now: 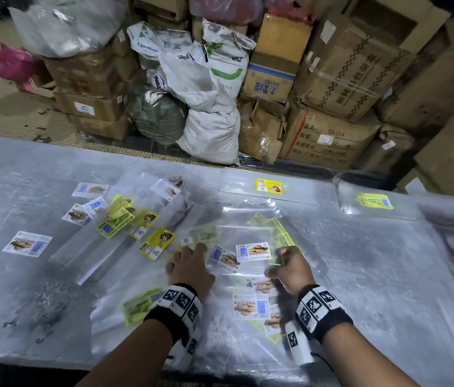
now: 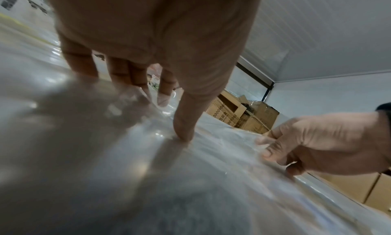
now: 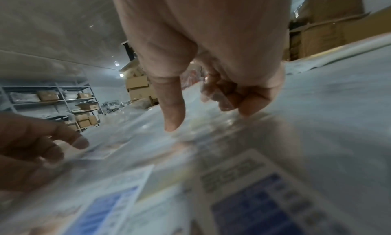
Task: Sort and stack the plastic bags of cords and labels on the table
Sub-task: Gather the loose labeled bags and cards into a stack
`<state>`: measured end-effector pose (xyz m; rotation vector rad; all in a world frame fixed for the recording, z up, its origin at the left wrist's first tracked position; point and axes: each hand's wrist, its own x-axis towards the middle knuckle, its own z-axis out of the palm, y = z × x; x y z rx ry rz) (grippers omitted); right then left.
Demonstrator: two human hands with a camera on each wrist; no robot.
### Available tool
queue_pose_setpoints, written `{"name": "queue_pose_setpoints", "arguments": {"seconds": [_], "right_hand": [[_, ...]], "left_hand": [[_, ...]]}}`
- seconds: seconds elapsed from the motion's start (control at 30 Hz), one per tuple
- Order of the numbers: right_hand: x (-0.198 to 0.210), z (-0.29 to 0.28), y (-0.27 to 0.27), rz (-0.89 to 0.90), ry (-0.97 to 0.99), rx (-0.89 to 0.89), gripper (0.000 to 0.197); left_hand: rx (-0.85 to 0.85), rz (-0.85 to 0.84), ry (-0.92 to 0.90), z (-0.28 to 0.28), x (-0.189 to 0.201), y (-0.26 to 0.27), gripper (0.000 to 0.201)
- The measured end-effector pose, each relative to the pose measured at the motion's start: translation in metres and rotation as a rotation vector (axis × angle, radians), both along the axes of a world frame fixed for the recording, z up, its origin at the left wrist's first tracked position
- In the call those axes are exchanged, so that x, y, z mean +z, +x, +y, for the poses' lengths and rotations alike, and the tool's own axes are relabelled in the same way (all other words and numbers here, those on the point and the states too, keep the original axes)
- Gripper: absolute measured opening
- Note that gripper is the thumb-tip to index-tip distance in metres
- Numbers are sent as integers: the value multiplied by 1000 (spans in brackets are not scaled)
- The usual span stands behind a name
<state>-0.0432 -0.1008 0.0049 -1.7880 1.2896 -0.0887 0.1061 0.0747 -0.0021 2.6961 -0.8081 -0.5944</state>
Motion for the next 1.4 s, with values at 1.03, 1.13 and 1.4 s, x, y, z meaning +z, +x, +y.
{"name": "queue_pose_setpoints", "arguments": {"seconds": [1.03,1.13,1.4], "right_hand": [[-5,-50,-60,-494,277,-163,20],[-18,-51,-75,-477,351,-229,23],[-25,-56,-90,-485,390,-236,22]], "left_hand": [[-33,81,-54,-26,-9,-52,65],[2,88,-41,-31,-14,-59,79],[223,52,-250,-38,-13,-32,93]]}}
